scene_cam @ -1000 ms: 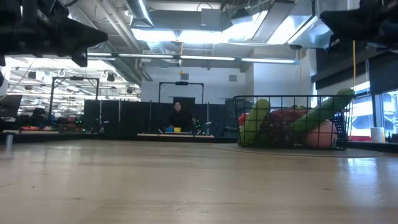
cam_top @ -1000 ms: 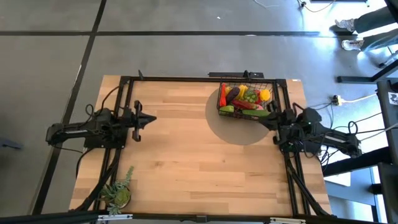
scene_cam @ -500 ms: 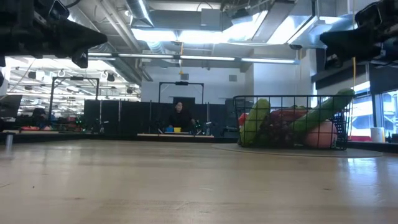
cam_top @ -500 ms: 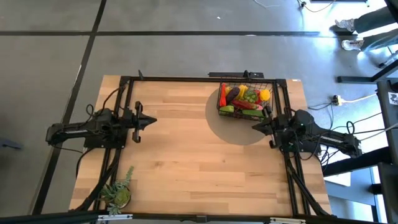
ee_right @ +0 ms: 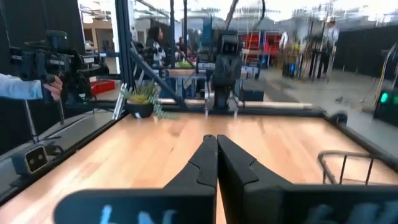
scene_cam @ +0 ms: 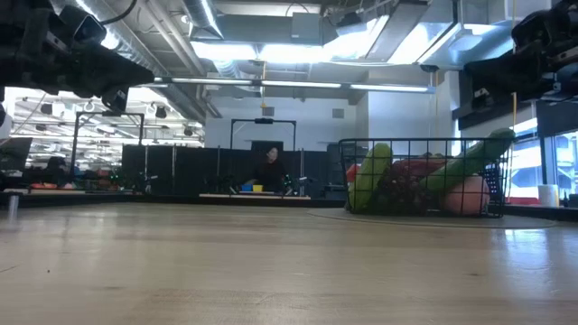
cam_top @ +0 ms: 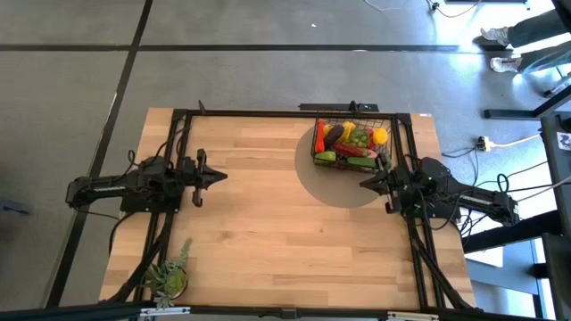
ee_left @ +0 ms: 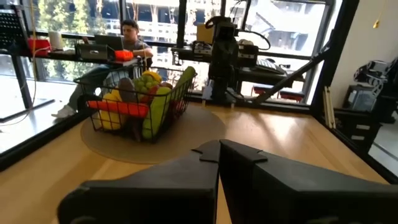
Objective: Build produce basket
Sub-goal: Return to Home Position
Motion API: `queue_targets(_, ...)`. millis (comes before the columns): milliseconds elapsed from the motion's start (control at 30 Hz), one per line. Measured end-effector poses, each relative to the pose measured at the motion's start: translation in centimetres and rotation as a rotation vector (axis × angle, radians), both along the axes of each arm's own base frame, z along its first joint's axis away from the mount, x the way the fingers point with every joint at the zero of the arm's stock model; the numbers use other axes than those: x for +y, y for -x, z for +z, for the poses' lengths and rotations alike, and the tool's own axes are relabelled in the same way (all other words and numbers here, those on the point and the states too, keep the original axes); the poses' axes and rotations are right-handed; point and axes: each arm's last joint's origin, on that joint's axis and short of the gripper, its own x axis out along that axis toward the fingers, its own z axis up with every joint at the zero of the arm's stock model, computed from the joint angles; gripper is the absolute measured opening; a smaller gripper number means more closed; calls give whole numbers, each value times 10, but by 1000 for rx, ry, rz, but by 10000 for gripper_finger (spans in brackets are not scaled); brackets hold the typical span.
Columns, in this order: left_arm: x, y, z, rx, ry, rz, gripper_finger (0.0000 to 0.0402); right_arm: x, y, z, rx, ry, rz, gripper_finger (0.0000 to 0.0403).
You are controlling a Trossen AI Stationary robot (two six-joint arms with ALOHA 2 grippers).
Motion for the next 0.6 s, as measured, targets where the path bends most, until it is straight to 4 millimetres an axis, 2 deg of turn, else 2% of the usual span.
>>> queue_targets(600, 0, 0, 0, -2, -10, 2, 0, 0, 0, 0, 6, -26, 2, 0)
